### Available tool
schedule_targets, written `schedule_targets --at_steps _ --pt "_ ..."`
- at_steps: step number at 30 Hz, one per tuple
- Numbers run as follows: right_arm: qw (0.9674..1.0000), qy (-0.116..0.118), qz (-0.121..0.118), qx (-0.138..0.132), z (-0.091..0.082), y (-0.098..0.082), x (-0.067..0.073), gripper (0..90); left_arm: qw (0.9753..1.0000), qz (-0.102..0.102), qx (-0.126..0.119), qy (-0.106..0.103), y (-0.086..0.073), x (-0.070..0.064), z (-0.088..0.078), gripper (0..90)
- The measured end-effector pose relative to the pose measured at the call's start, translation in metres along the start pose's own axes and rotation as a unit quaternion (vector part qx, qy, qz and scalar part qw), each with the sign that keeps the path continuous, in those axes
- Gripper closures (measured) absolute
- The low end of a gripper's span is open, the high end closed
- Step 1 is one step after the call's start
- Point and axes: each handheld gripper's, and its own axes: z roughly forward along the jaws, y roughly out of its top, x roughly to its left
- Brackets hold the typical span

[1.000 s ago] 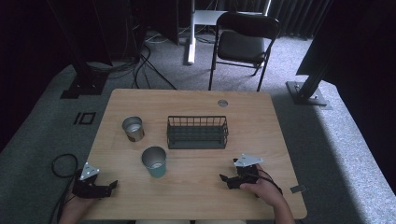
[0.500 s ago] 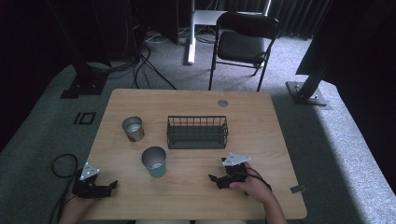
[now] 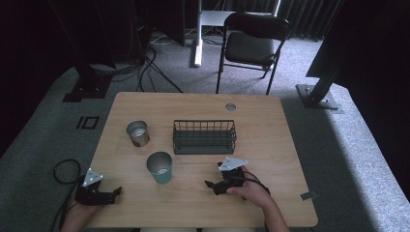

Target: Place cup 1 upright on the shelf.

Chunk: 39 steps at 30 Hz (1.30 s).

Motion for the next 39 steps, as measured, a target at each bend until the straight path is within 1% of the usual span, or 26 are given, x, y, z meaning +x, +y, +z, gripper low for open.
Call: schedule_targets --at_steps 7,19,24,39 --pt "0.9999 0.009 -0.014 -0.002 0.008 0.01 0.006 10.9 1.0 0.0 0.0 0.0 0.0 0.0 0.0 2.2" --pt "0.9989 0.033 -0.033 -0.012 0.026 0.03 0.024 11.0 1.0 0.0 0.0 0.0 0.0 0.0 0.0 2.2" --pt "0.9977 0.047 -0.045 -0.016 0.033 0.038 0.033 11.0 1.0 0.0 0.0 0.0 0.0 0.0 0.0 2.2" --pt "0.9951 0.069 -0.065 -0.027 0.051 0.056 0.051 11.0 1.0 0.0 0.0 0.0 0.0 0.0 0.0 2.2"
